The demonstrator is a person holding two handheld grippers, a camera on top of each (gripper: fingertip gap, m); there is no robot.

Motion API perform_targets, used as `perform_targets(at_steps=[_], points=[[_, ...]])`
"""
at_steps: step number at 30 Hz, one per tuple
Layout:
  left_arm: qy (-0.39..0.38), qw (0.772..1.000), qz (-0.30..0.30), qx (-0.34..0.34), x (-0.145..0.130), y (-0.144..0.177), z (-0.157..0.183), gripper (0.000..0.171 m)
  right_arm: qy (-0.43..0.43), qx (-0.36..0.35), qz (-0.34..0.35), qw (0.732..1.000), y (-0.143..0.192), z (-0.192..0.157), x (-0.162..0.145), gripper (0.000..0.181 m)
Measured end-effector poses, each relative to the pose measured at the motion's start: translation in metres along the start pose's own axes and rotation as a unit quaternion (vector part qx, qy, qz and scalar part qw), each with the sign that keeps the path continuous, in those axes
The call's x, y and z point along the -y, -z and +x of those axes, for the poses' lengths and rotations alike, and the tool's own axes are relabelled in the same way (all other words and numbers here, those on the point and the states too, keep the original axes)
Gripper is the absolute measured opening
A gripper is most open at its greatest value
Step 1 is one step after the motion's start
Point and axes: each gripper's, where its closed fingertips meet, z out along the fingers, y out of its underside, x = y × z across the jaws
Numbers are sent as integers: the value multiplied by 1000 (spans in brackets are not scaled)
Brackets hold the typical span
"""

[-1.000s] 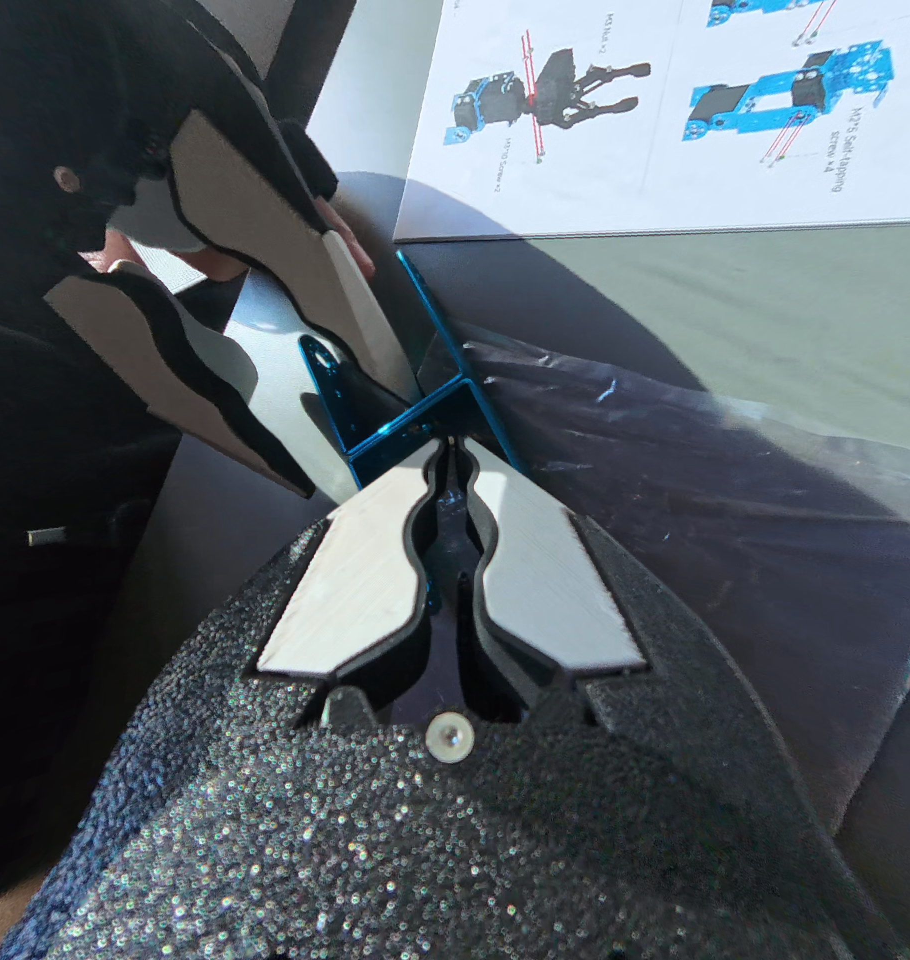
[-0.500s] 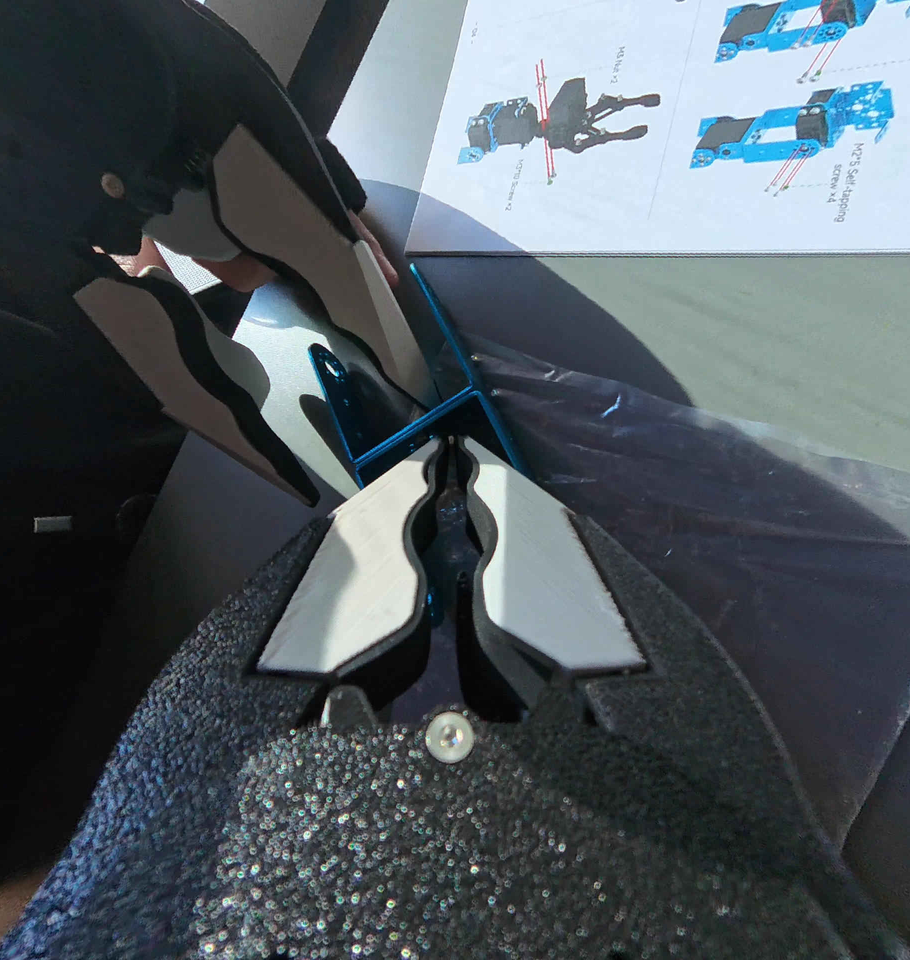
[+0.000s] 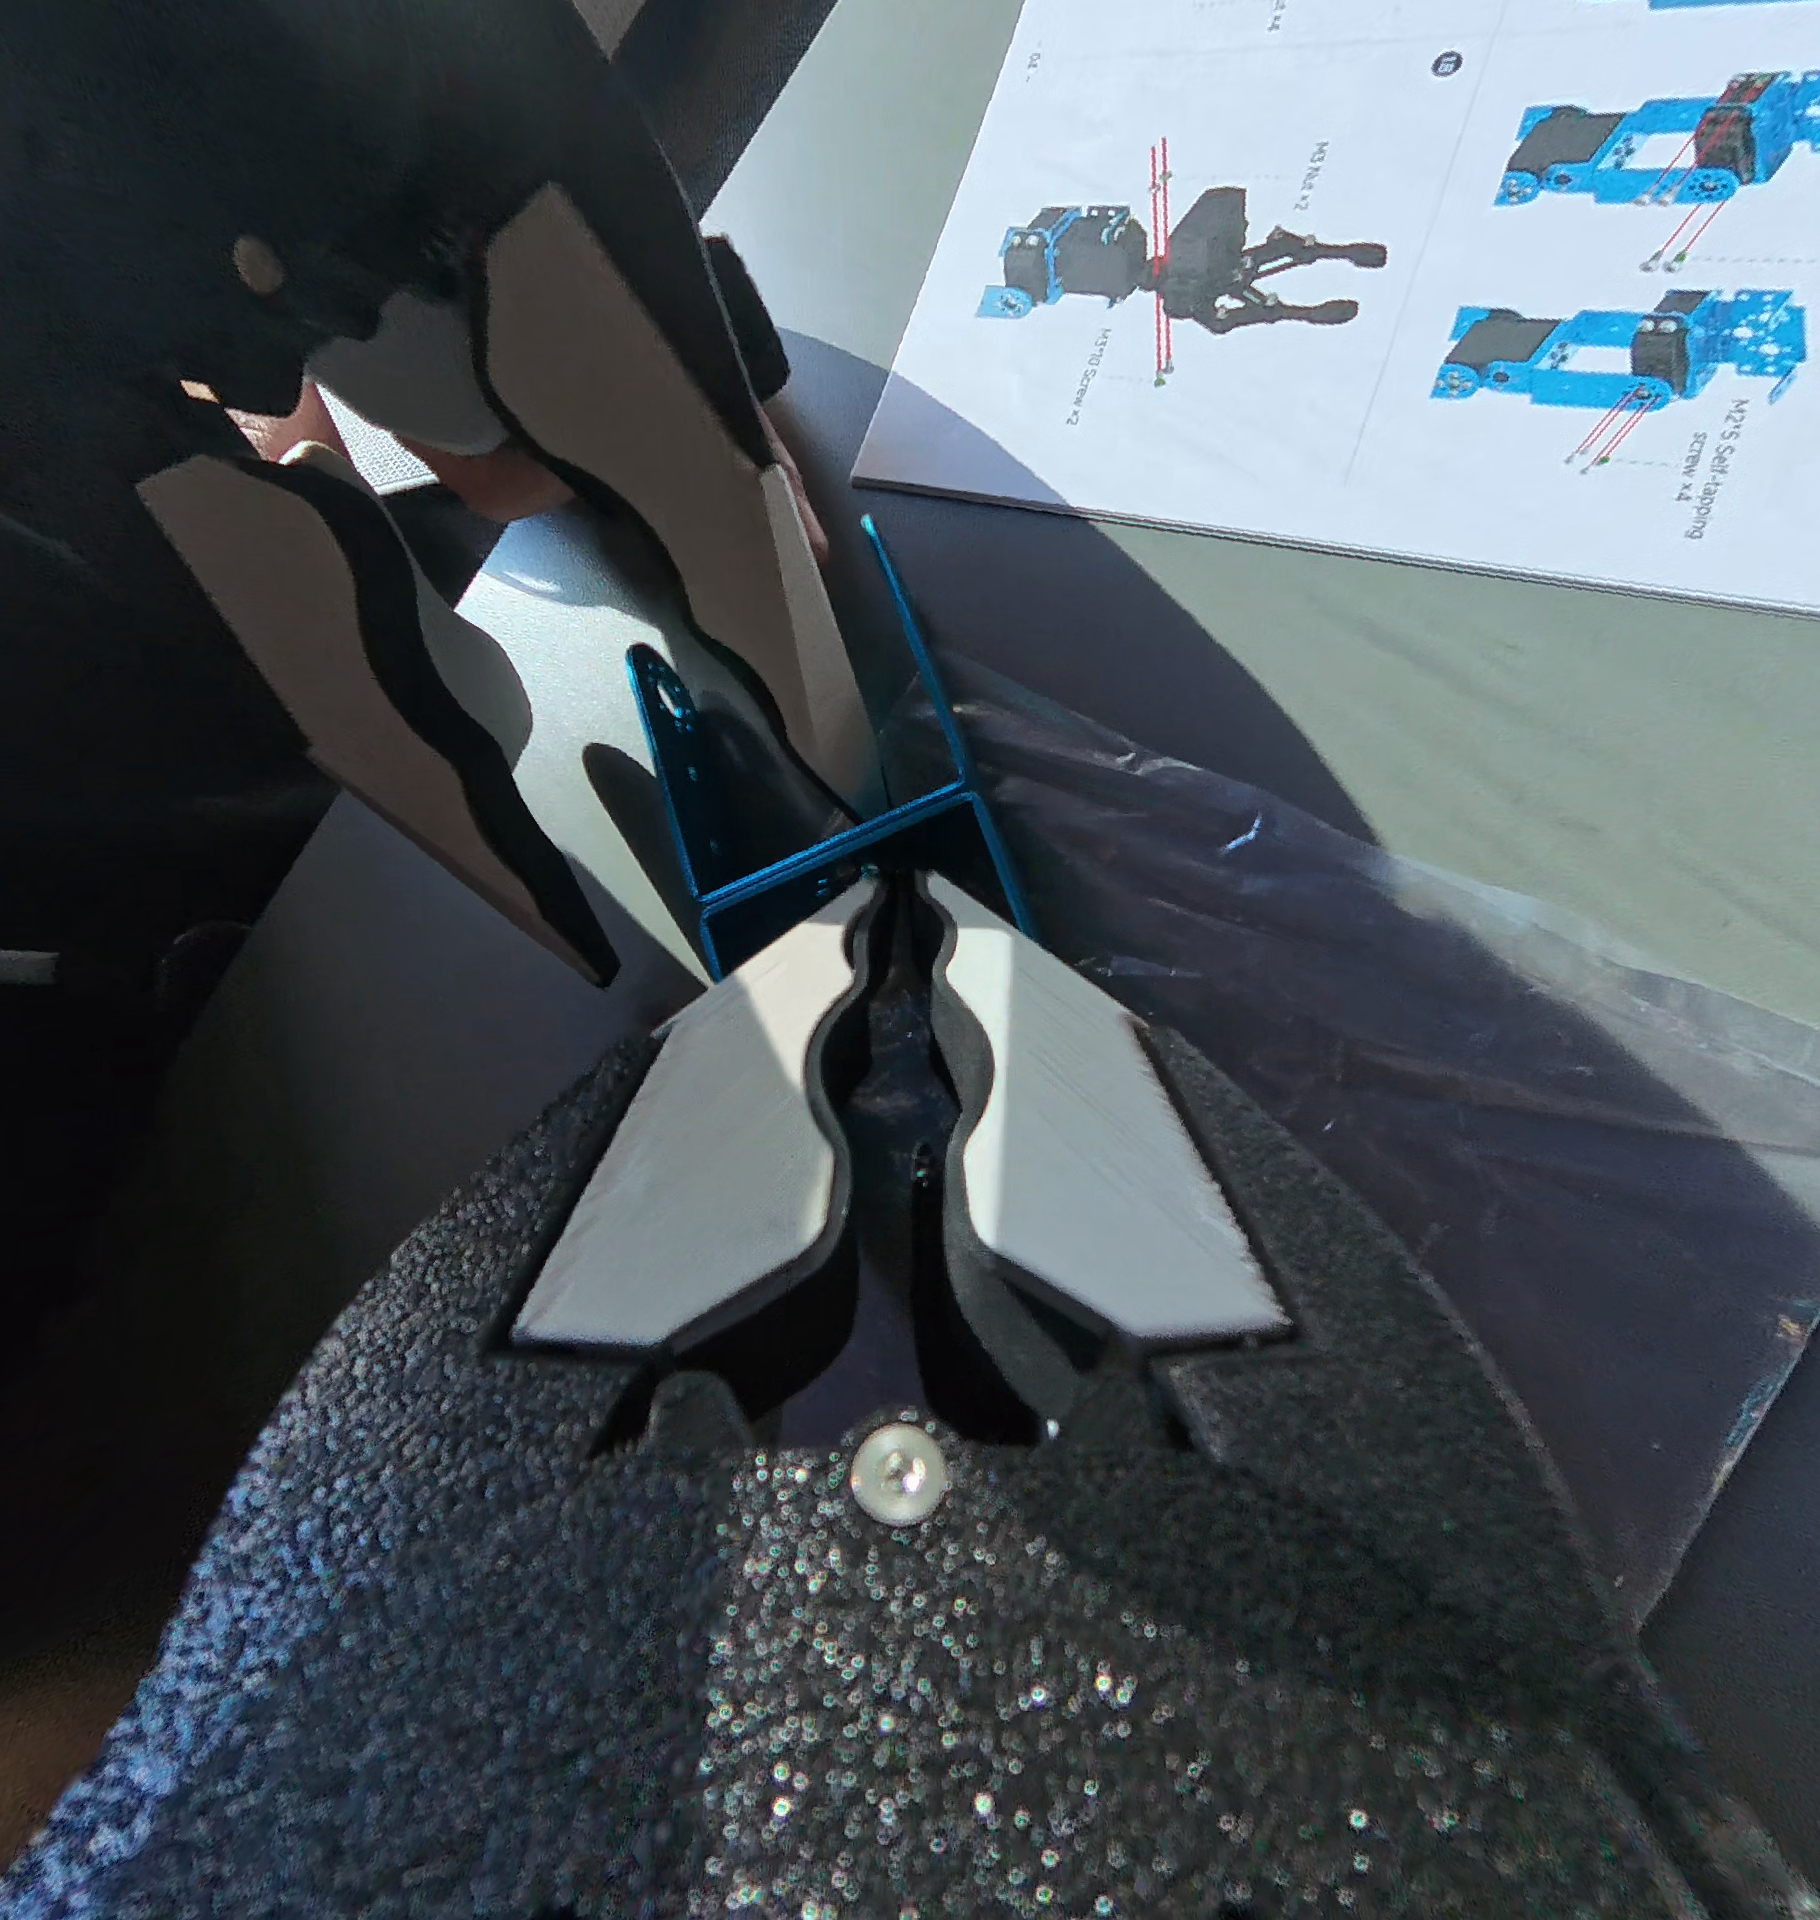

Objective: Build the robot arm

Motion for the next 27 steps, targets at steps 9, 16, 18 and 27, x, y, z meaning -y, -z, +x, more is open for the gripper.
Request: perform_targets(at_steps=[9,16,18,27], points=[[-9,1000,-7,3,-1,-1,2,60,26,18,-1,999,1,-5,-2,3],[-22,999,-14,26,0,-4,3,57,9,30,-21,999,2,-6,-4,2],[-26,999,-15,33,0,-4,3,55,2,29,-25,999,3,-7,-4,2],[-34,998,-23,55,1,-4,1,35,33,78,-61,995,5,-15,-9,3]])
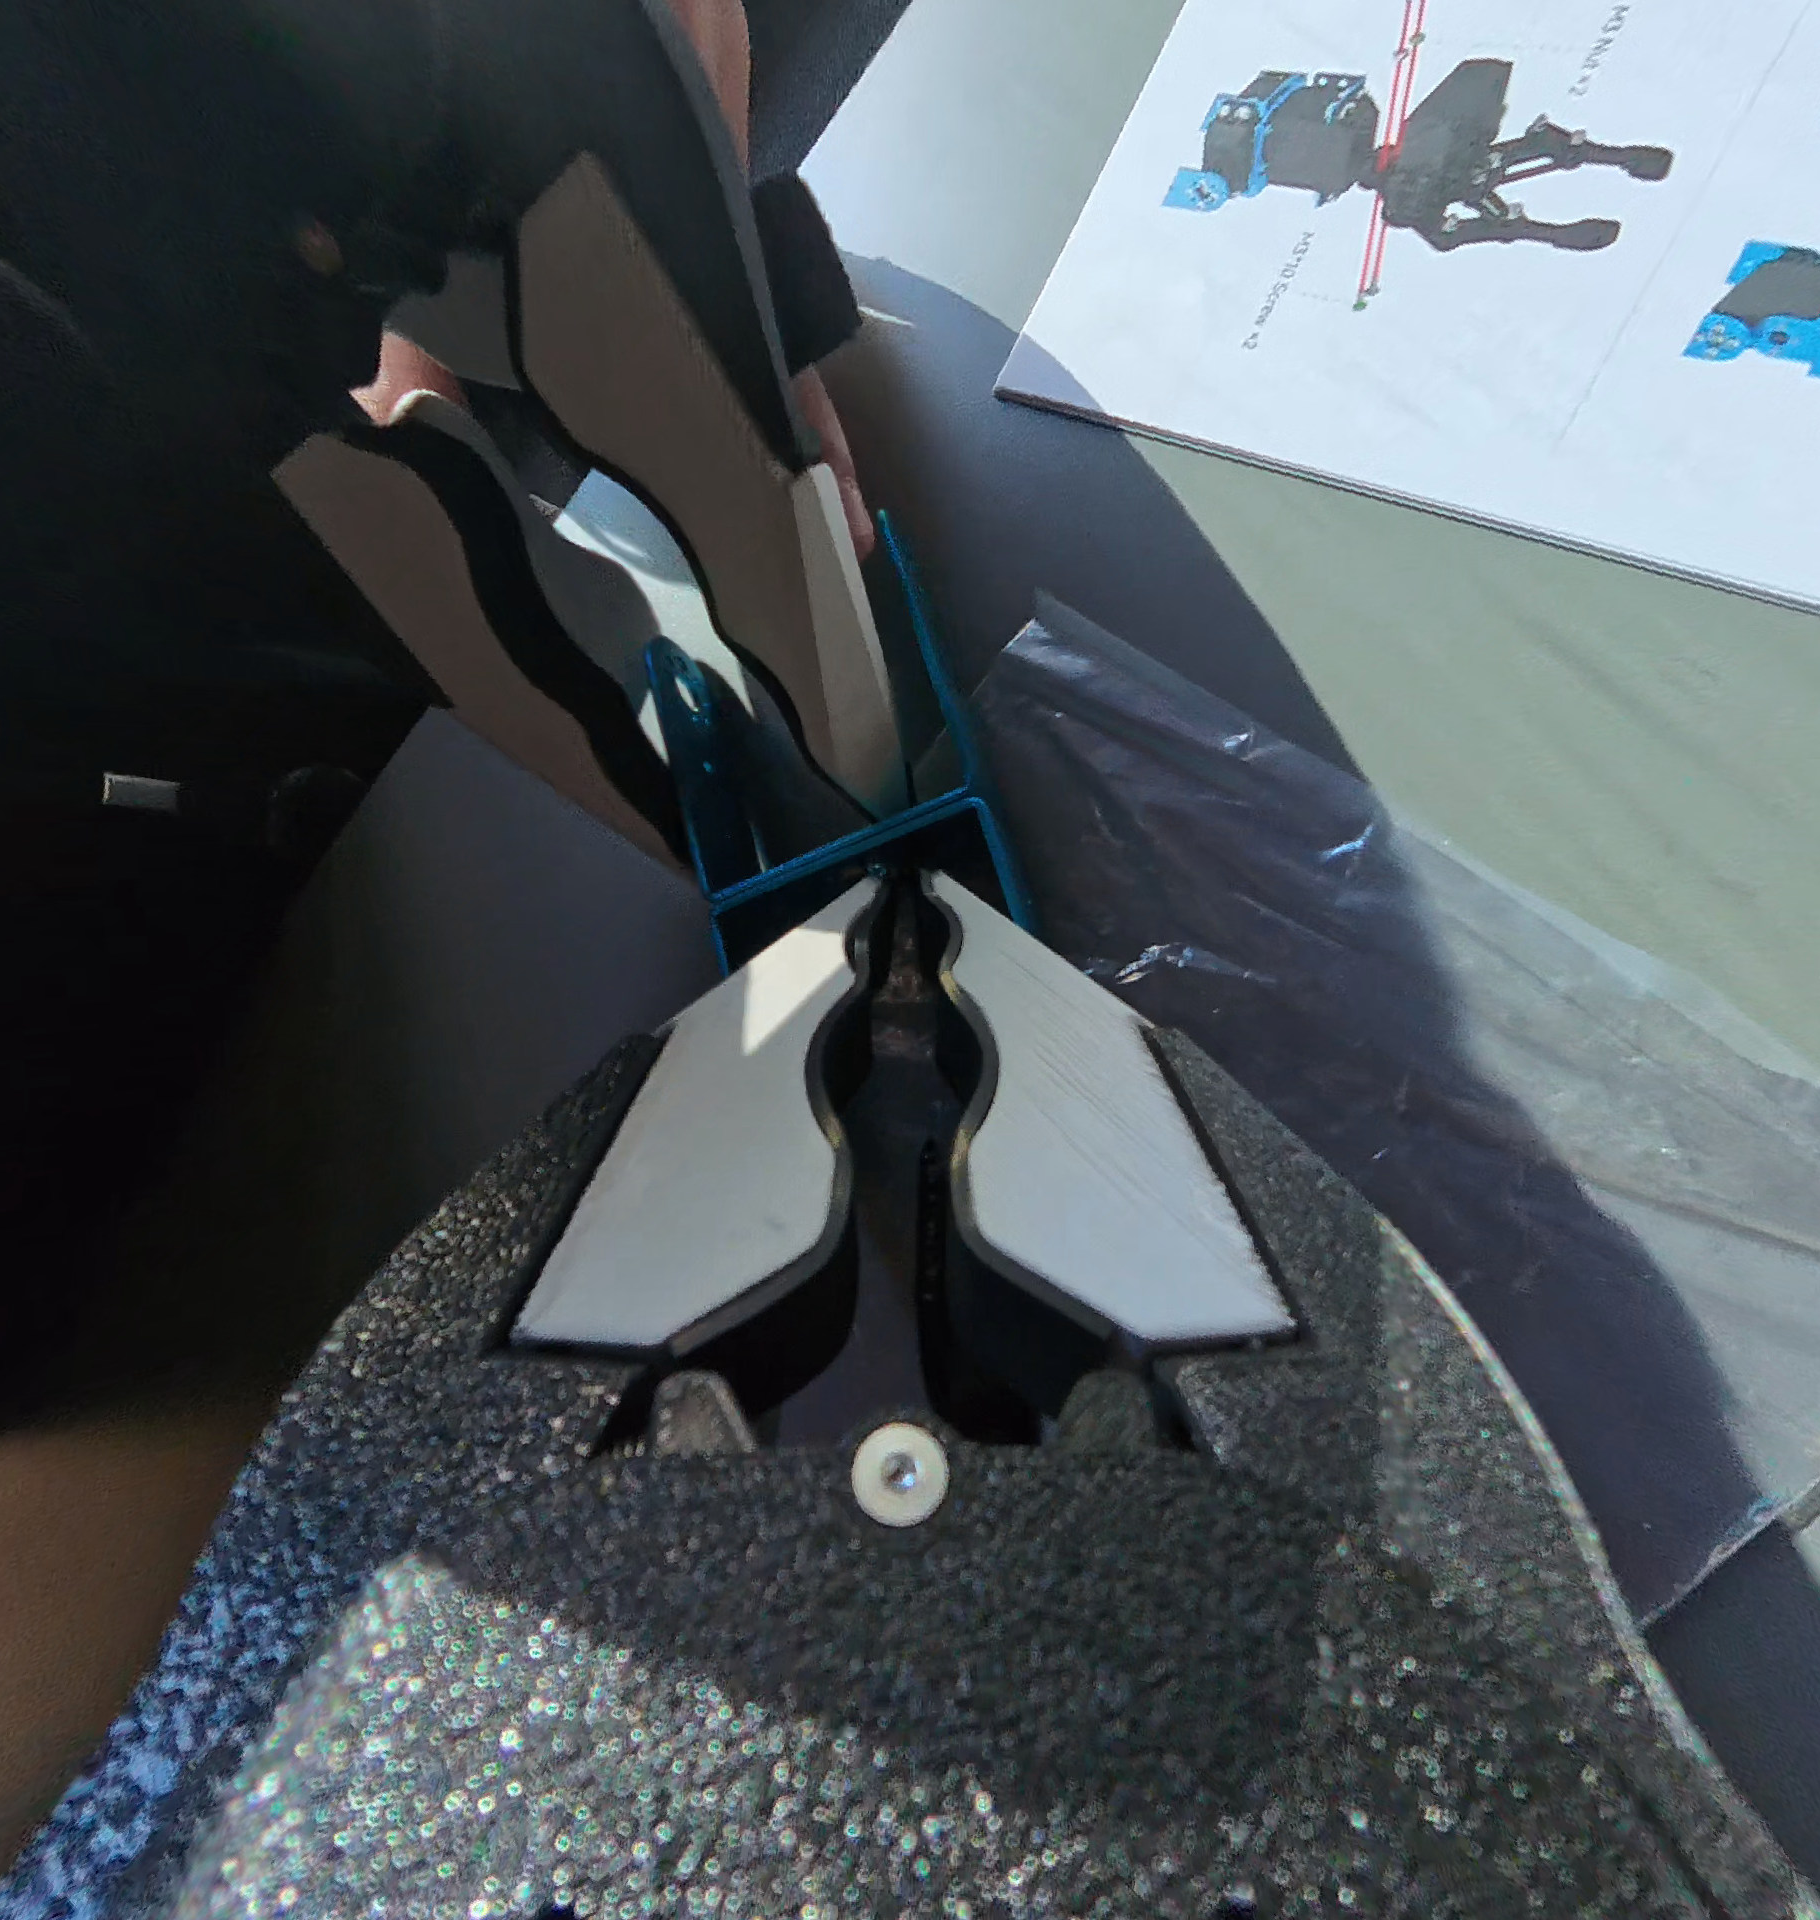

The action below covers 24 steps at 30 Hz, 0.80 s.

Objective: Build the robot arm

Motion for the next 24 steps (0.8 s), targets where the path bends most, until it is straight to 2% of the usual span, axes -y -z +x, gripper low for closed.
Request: perform_targets(at_steps=[4,6,12,24], points=[[-2,1000,-3,8,0,0,1,34,11,16,-22,1000,0,-3,-2,5],[-4,1000,-2,13,0,0,1,34,13,43,-28,999,0,-9,-3,14],[-1,1000,2,14,0,0,1,33,1,89,-29,996,4,-16,-3,26],[0,1000,6,17,2,-2,2,28,-56,102,-16,993,5,-19,-2,34]])
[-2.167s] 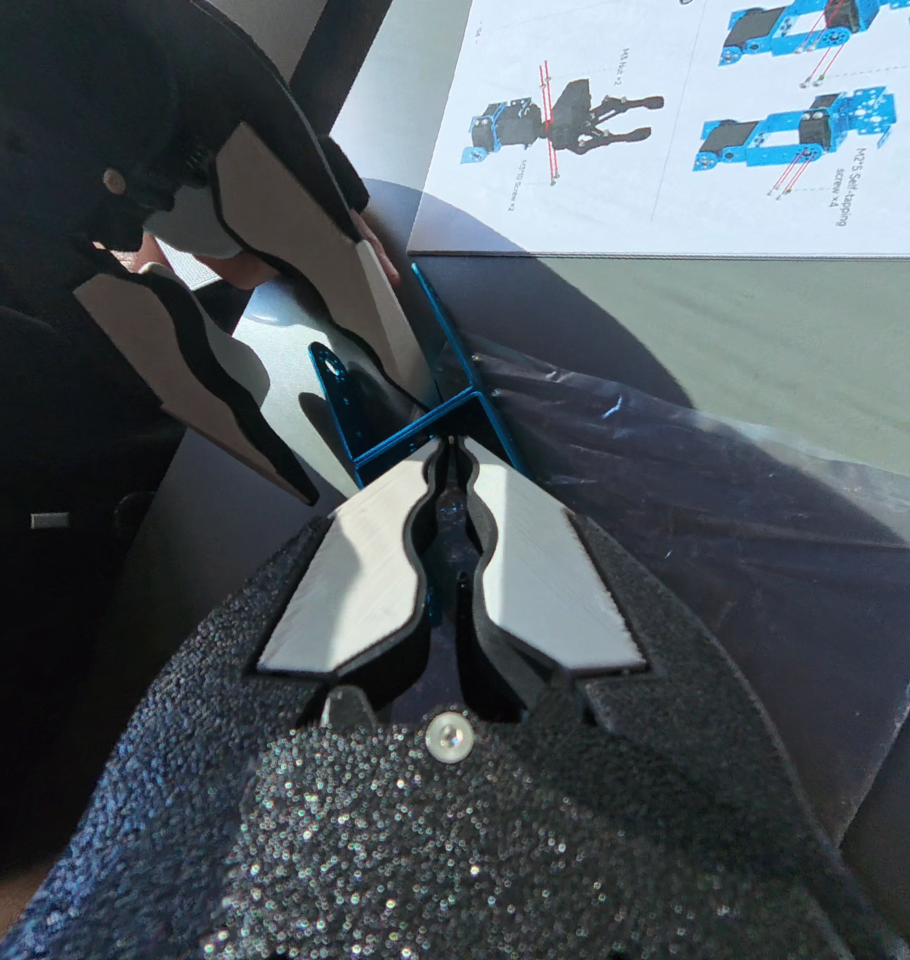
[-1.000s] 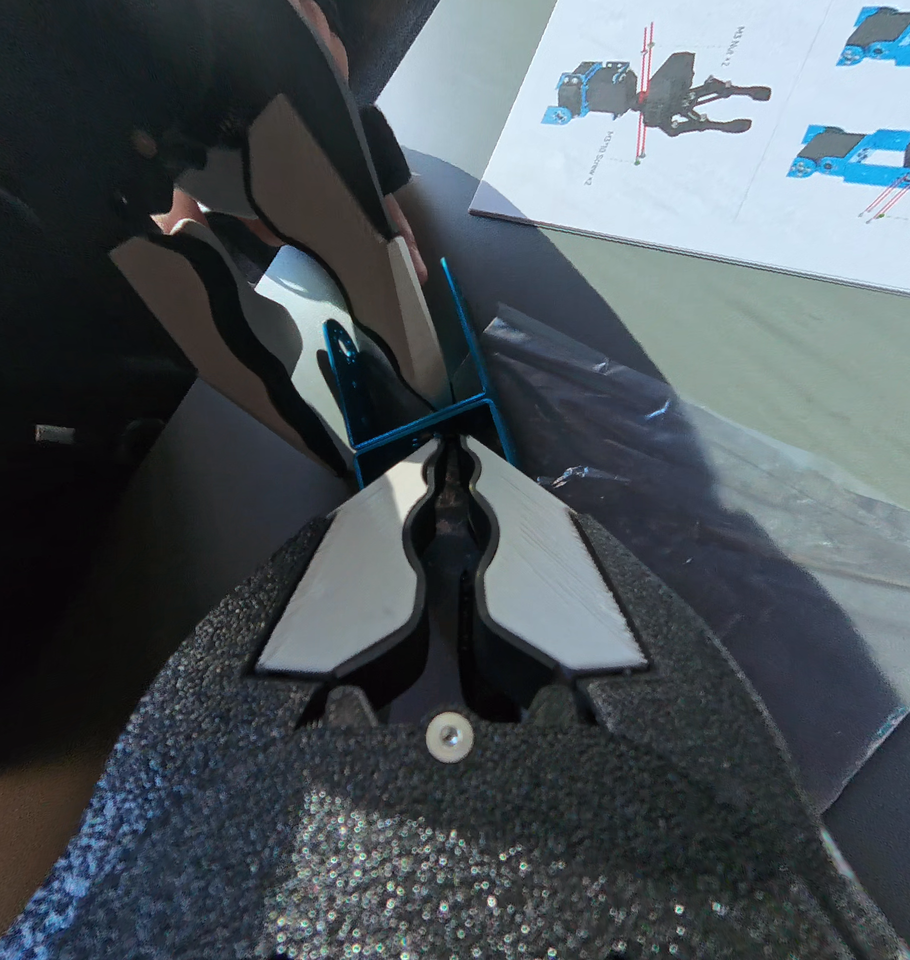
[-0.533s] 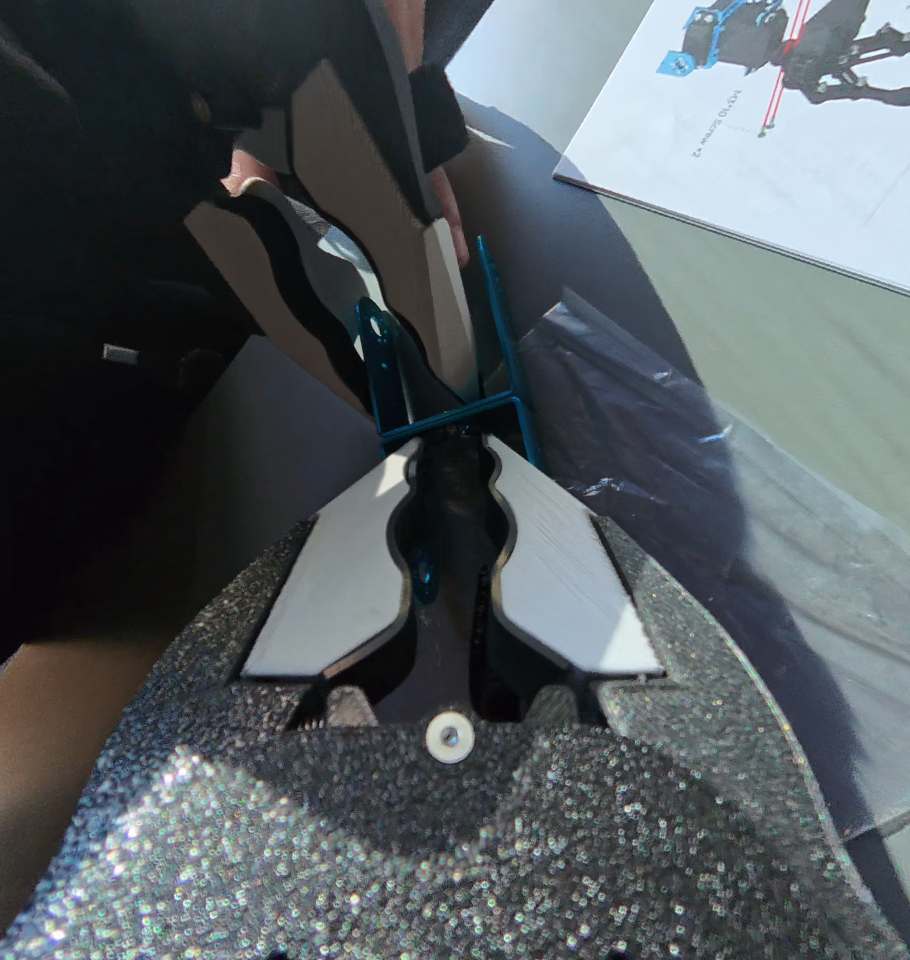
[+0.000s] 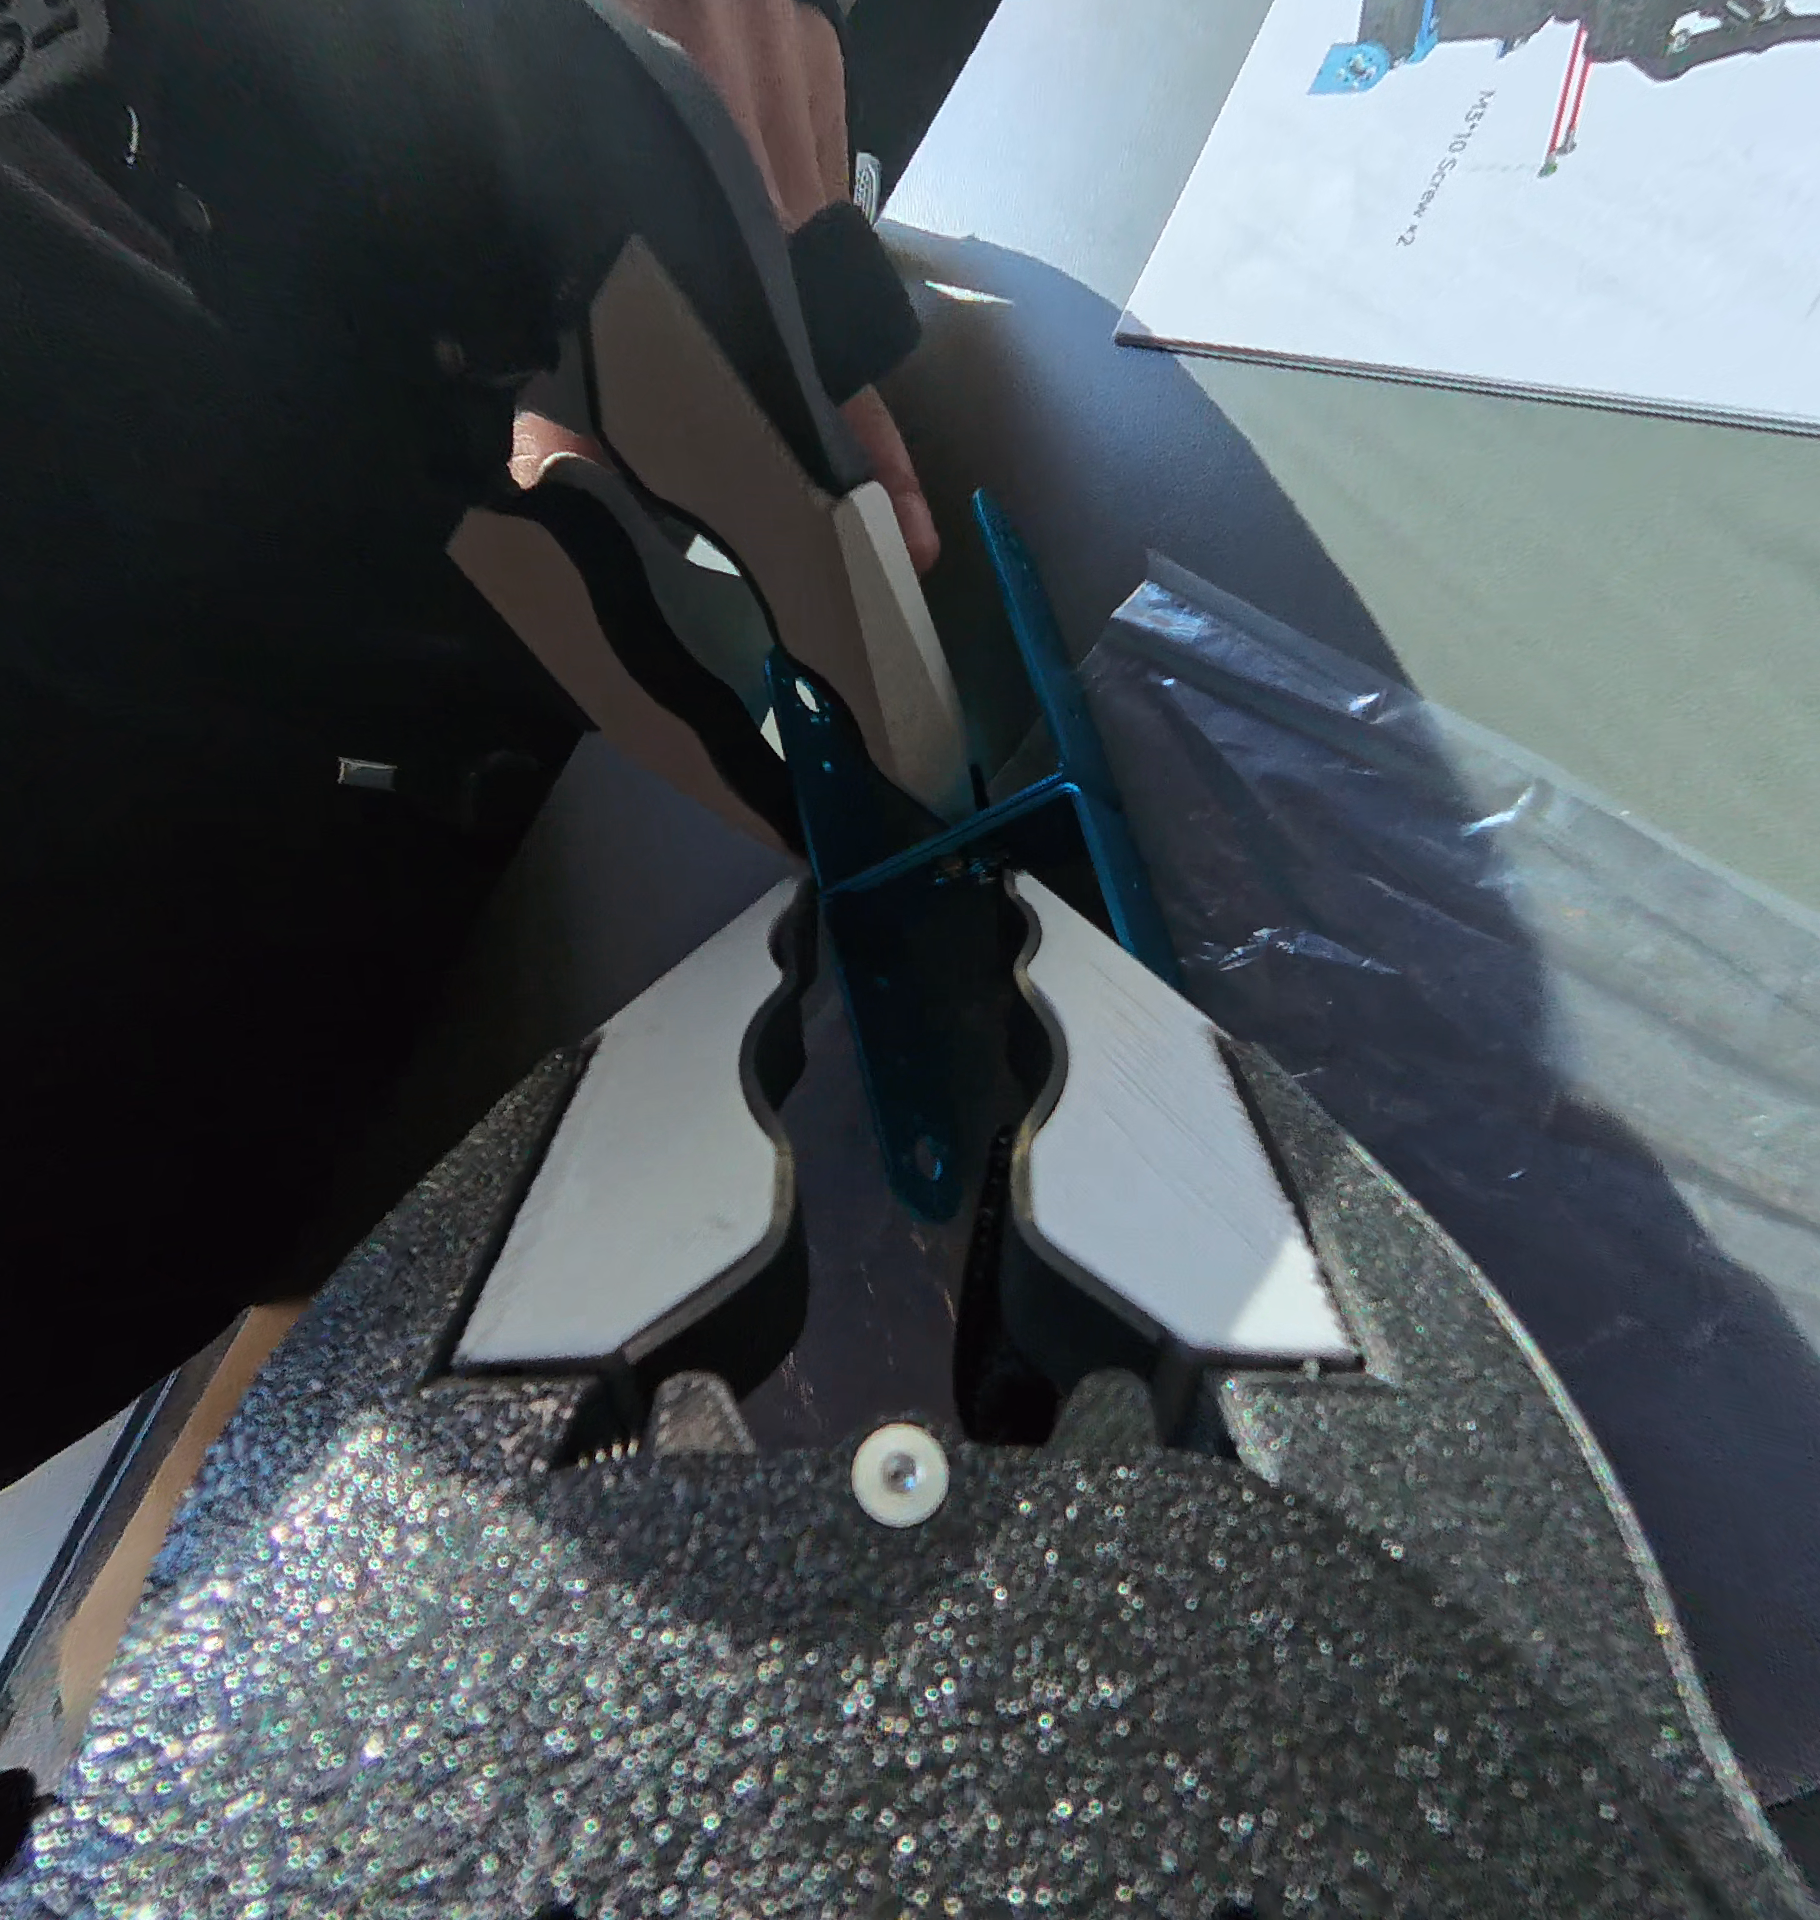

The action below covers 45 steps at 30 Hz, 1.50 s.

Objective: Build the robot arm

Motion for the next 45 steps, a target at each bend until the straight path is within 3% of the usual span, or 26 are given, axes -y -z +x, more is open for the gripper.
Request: perform_targets(at_steps=[7,12,16,45], points=[[1,1000,-2,-3,-1,4,2,30,7,-8,17,1000,2,1,3,32],[29,1000,-1,-6,-4,10,-2,45,11,-8,19,1000,0,2,4,33],[24,1000,2,-14,0,7,1,47,12,-9,19,1000,-2,2,4,33],[15,1000,7,-14,-1,3,4,42,-16,0,-3,1000,-3,-1,-1,39]])
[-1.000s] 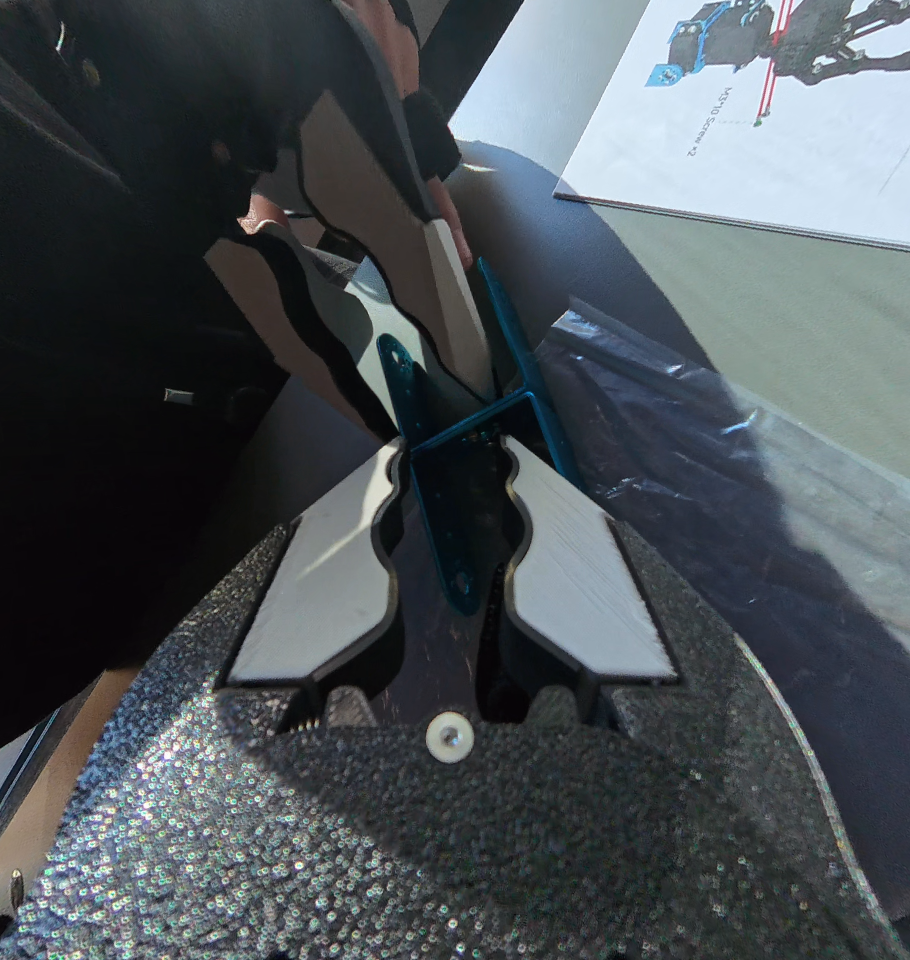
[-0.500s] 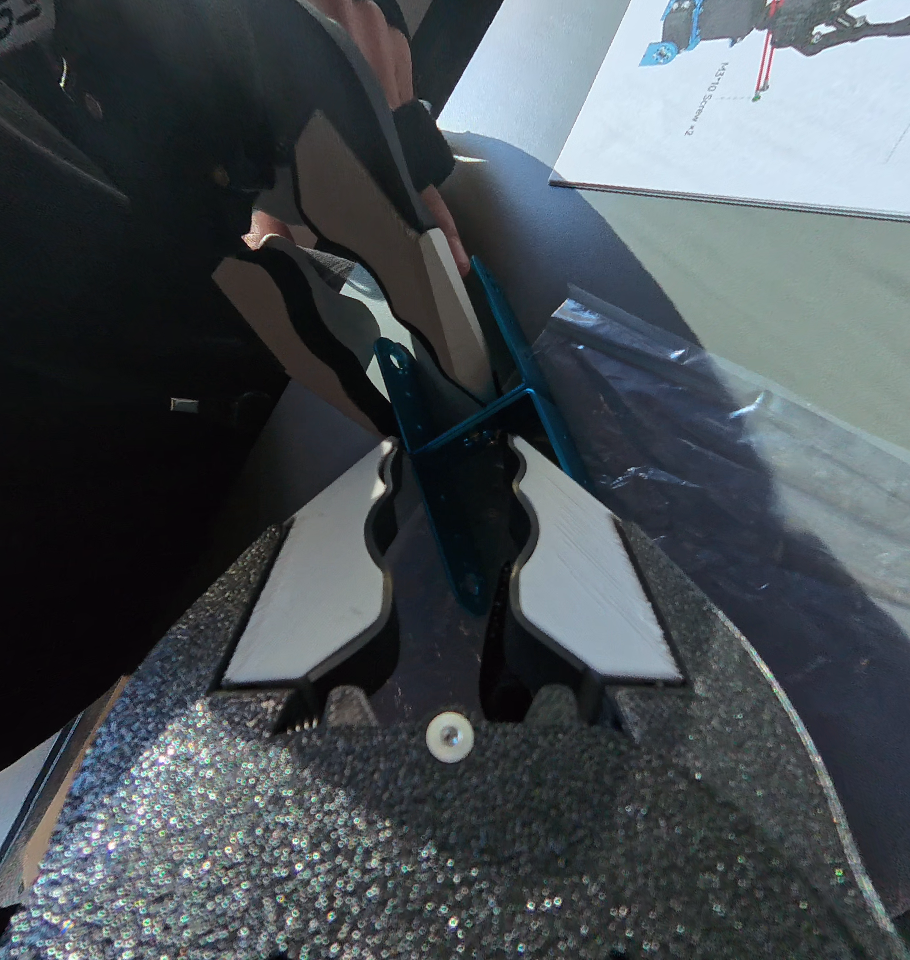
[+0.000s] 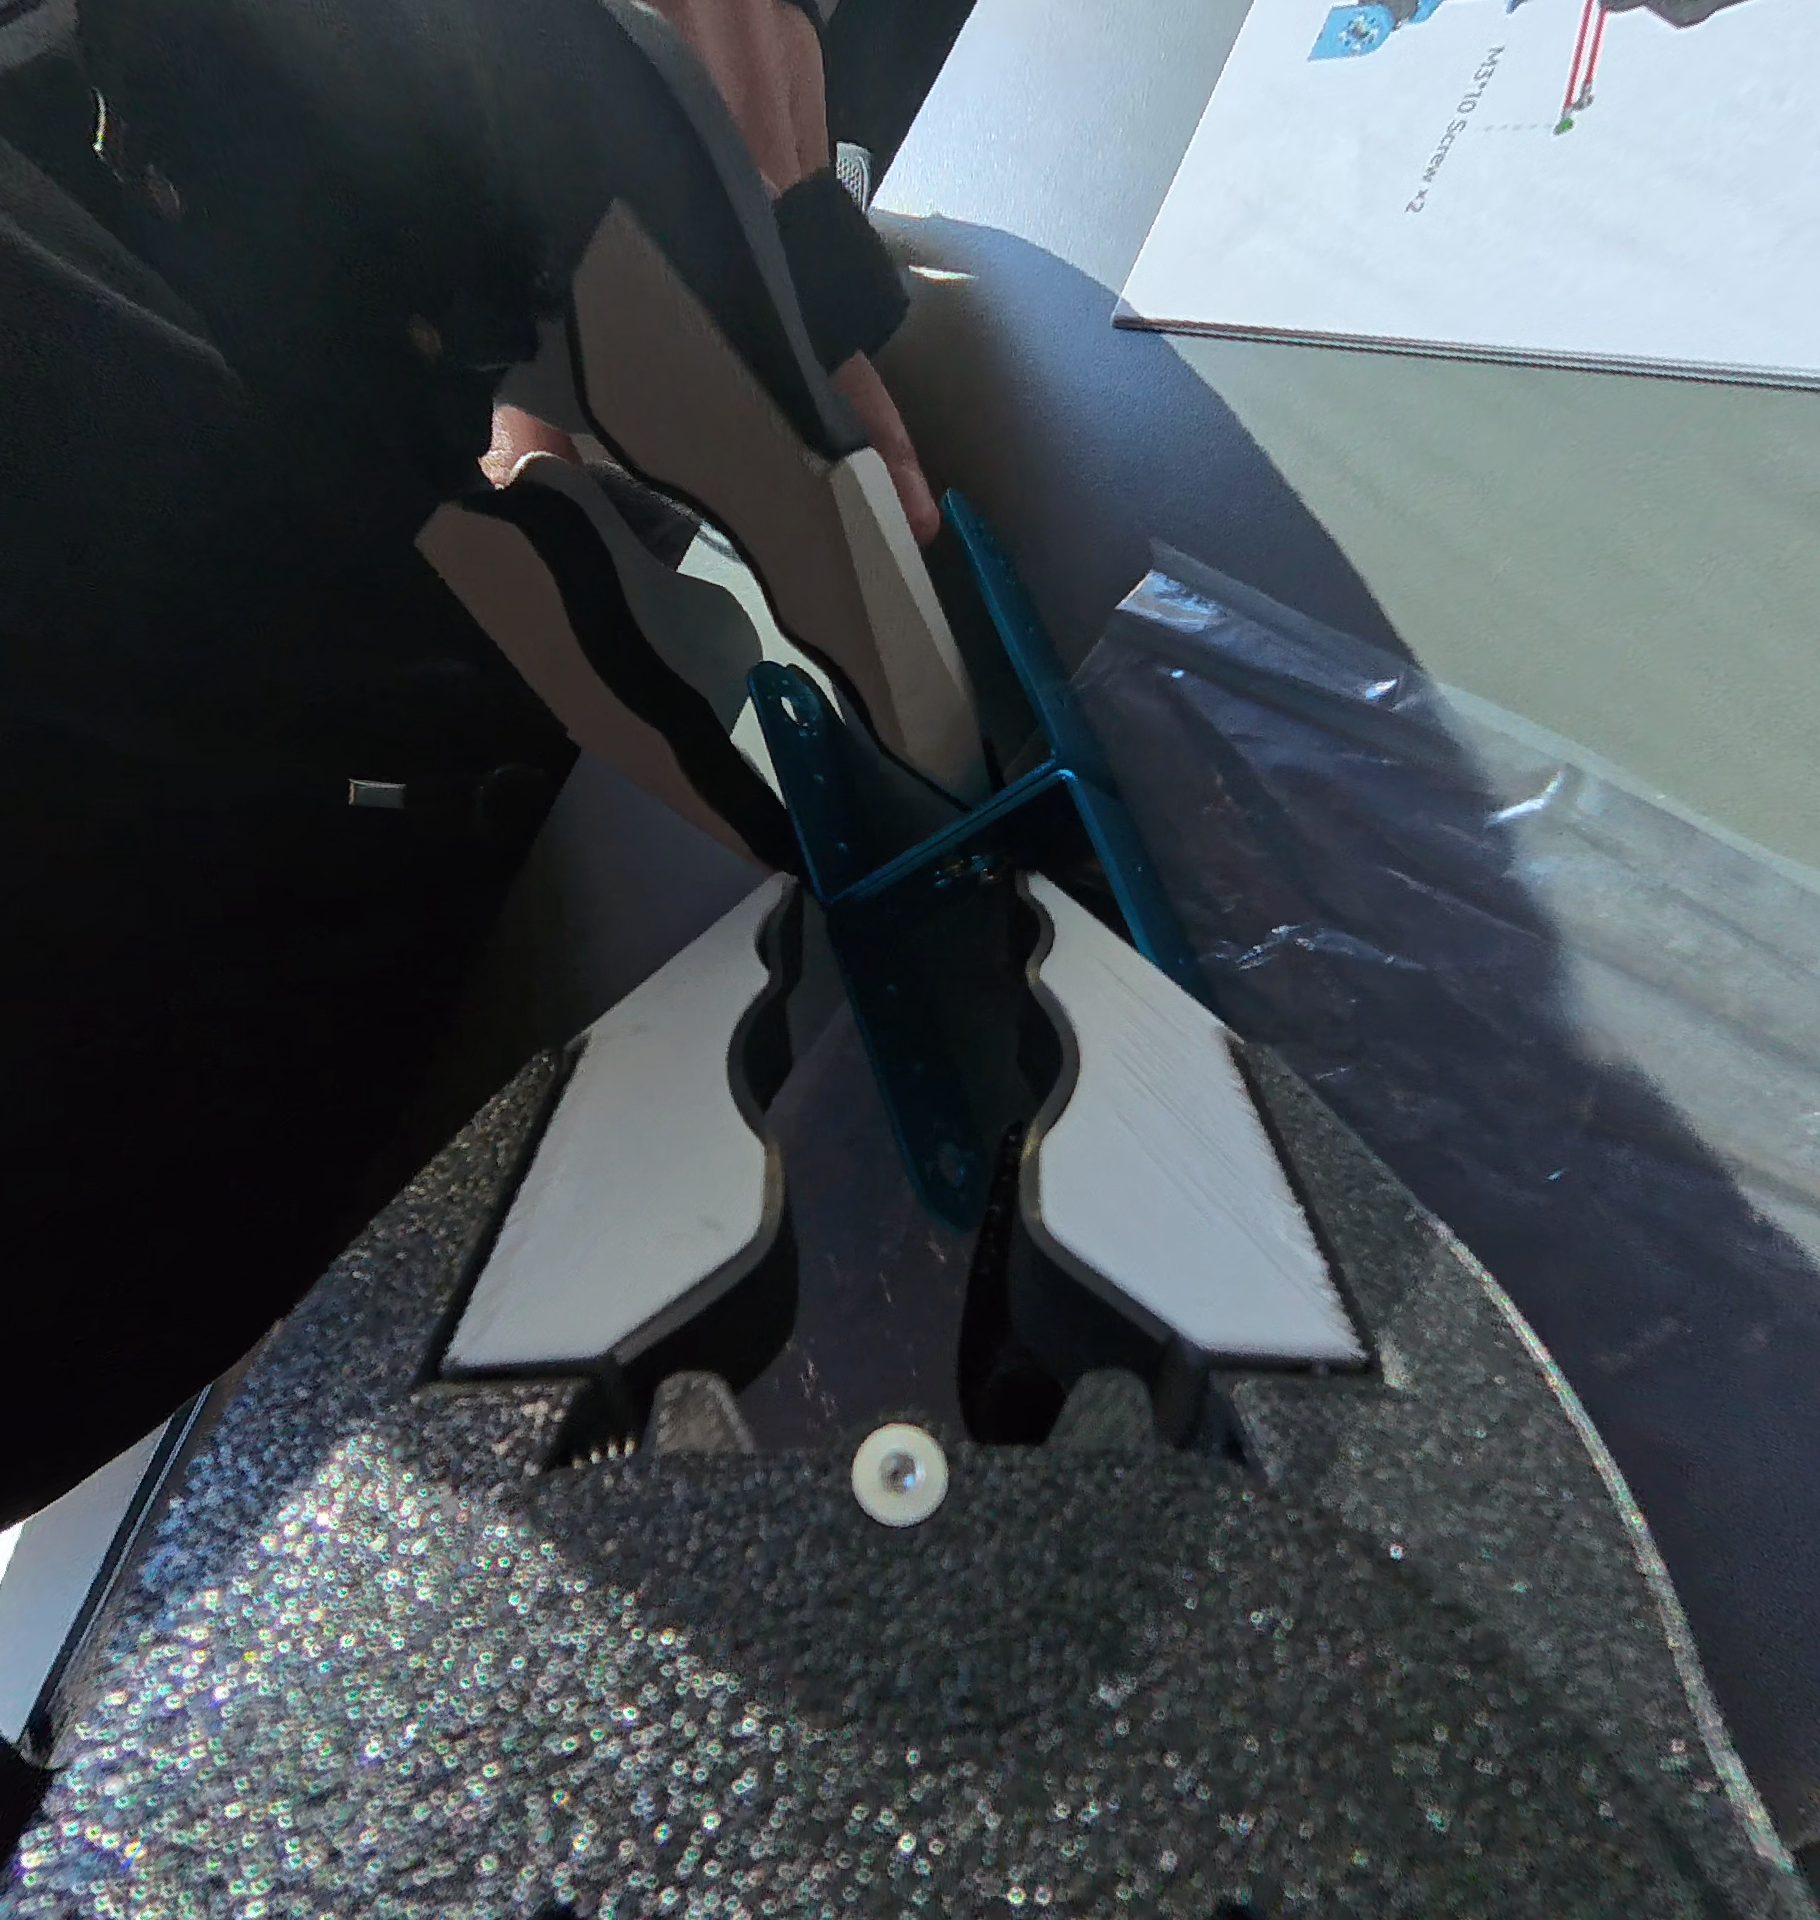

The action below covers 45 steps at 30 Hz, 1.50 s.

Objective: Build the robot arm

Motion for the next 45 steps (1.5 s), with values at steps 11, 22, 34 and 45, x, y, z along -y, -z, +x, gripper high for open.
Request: perform_targets(at_steps=[11,22,34,45], points=[[-2,1000,0,-3,0,-1,1,42,14,-19,6,1000,5,1,3,40],[-3,1000,-1,-3,1,-2,1,42,41,-45,-14,998,-1,3,1,44],[2,1000,15,-6,0,17,-6,44,98,-113,31,988,37,8,4,25],[66,998,9,-15,-9,21,-18,76,163,-231,69,957,47,31,-11,73]])
